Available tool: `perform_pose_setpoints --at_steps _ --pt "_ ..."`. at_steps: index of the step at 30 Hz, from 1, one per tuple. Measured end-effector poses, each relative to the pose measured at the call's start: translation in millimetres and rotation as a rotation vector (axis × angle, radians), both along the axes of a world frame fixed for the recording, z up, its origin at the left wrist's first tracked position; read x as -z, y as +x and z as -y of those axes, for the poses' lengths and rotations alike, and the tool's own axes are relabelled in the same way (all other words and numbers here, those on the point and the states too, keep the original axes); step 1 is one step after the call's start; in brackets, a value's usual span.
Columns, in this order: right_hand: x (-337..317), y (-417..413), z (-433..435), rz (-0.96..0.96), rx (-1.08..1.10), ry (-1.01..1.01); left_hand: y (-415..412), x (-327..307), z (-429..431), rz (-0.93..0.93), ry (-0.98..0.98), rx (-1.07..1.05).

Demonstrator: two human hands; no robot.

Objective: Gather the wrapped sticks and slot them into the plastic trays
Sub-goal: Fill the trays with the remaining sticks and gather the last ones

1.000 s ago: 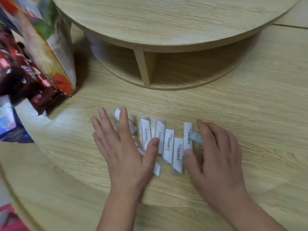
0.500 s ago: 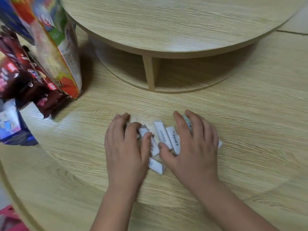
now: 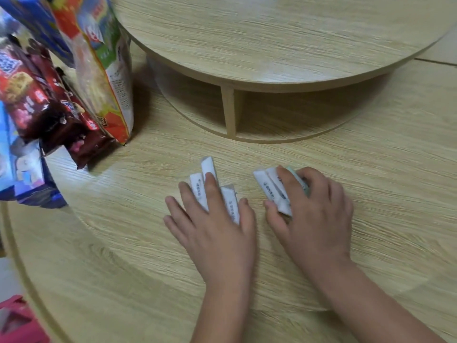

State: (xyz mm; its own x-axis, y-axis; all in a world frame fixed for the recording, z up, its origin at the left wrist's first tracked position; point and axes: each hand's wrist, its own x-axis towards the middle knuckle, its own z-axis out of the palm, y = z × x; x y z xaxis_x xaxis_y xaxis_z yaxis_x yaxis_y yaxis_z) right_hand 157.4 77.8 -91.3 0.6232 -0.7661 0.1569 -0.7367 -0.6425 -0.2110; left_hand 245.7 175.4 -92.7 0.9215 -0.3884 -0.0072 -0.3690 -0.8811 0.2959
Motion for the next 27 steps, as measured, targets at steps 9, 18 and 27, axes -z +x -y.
perform_pose_setpoints --at_steps 9,18,27 --pt "-2.5 -7.3 29.8 0.017 -0.271 -0.116 13.2 4.1 4.8 0.128 -0.123 0.142" --pt "-8.1 -15.0 50.2 0.055 -0.419 -0.178 30.5 -3.1 12.9 0.215 -0.047 0.185" --pt "-6.5 -20.0 70.7 0.154 -0.457 -0.114 35.6 -6.2 16.1 0.261 0.005 0.298"
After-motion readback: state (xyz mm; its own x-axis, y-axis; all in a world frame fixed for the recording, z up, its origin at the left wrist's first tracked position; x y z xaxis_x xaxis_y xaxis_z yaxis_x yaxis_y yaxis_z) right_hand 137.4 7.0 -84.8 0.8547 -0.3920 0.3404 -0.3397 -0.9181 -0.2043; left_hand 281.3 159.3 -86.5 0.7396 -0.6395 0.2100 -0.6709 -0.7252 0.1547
